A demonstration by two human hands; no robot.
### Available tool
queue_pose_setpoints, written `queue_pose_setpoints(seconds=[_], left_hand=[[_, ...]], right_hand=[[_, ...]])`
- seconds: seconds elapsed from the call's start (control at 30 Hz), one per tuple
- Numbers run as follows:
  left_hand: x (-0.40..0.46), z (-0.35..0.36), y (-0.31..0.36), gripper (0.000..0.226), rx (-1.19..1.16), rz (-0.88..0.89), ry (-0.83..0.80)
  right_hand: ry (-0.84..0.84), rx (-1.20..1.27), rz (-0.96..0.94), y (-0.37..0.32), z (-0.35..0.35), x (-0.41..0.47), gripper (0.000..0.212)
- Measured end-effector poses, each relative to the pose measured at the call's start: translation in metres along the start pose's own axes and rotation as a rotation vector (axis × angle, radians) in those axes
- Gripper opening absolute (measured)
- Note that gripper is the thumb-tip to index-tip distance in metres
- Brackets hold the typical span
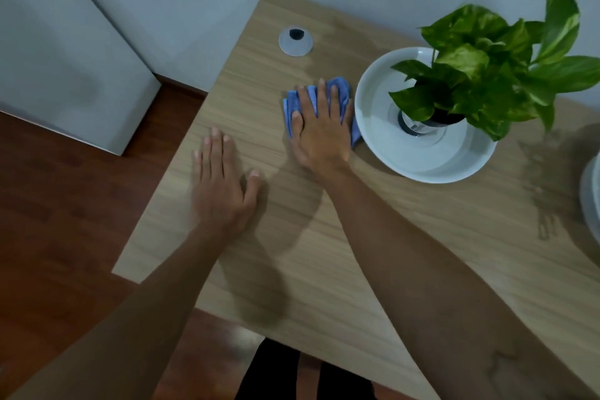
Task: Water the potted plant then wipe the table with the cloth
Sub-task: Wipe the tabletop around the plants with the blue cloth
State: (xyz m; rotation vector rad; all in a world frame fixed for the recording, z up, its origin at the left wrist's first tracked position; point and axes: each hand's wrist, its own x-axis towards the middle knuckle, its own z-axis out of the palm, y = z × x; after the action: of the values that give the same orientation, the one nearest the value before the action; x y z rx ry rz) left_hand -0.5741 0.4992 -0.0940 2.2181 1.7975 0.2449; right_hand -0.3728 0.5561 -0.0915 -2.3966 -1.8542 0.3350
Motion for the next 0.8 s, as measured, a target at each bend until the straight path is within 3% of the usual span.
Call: queue_pose_setpoints(seconds=[0.2,0.4,0.53,0.8], left_hand=[[-0.001,0.000,-0.001,0.080,0.033,-0.003,-0.017],[-0.001,-0.001,0.002,0.079,0.001,0.006,0.021],[-0.002,-0.006,0.003,0.078,-0.087,0.001,0.028],[-0.008,-0.023,0.000,0.064,-0.575,-0.164,0.113]], right_hand=[[0.003,-0.056,0.021,-0.013,-0.007,0.061,0.056],[0.012,-0.066,-0.023,-0.009,-0.007,0.058,0.057],[0.028,-0.071,-0.091,-0.016,-0.001,0.009,0.057],[-0.022,-0.084,-0.427,-0.026,0.012,-0.125,0.055]])
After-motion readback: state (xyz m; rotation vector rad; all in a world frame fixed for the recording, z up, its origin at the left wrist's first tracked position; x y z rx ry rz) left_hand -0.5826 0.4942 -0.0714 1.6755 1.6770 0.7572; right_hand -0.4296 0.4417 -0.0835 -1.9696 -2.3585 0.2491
